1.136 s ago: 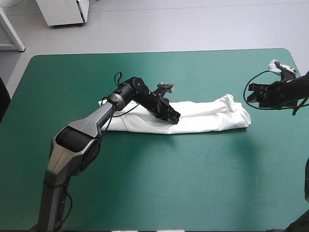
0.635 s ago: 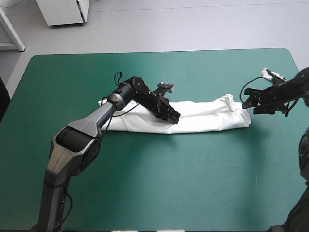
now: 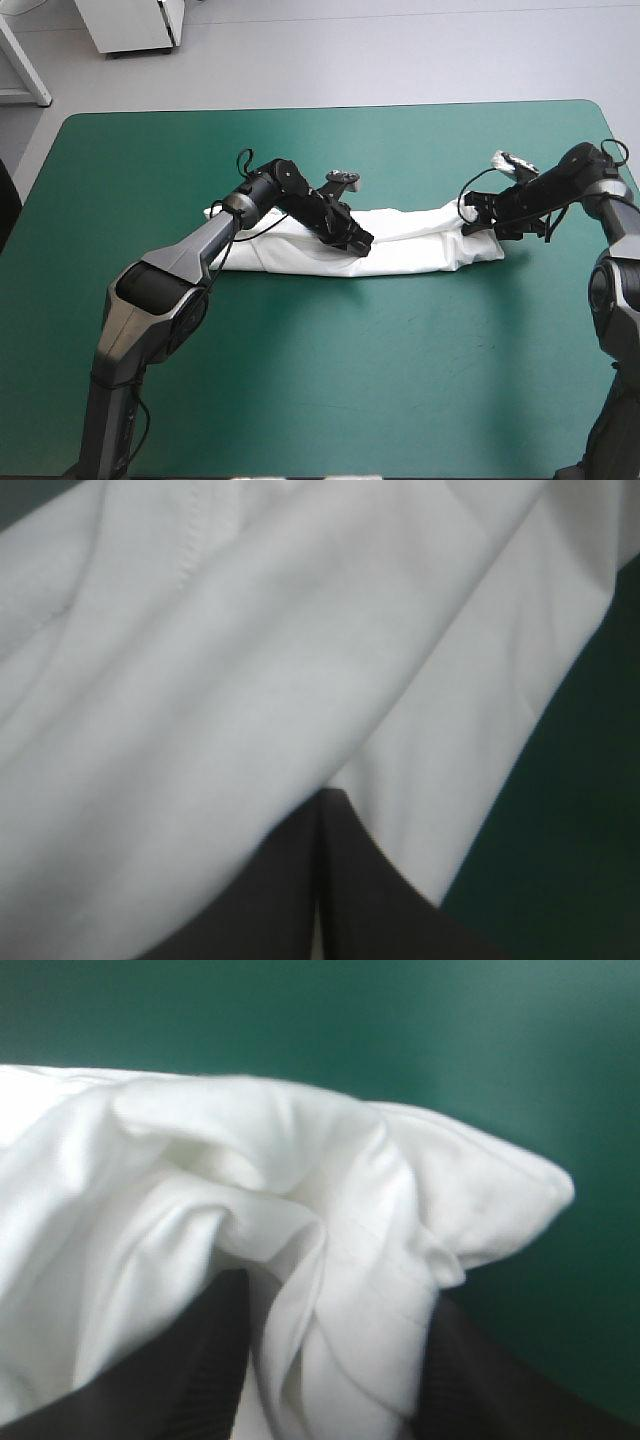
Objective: Fold the cloth
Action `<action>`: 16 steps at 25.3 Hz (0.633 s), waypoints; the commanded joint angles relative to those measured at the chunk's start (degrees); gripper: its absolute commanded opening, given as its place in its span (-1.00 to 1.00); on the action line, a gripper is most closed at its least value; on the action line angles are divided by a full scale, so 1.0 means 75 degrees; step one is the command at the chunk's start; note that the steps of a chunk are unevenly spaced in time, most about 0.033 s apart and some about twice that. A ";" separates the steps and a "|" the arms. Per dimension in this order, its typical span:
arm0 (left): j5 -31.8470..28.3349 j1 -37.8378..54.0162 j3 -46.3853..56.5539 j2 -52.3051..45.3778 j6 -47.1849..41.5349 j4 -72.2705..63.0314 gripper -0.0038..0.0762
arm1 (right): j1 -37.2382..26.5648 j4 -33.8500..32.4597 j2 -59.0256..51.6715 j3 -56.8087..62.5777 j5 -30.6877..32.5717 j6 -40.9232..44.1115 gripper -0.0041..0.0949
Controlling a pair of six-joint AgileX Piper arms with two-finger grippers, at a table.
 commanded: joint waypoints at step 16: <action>0.0071 -0.0064 -0.0090 -0.0263 -0.0433 0.0660 -0.96 | 0.0313 0.0369 -0.0942 -0.1321 0.0723 -0.0088 -0.94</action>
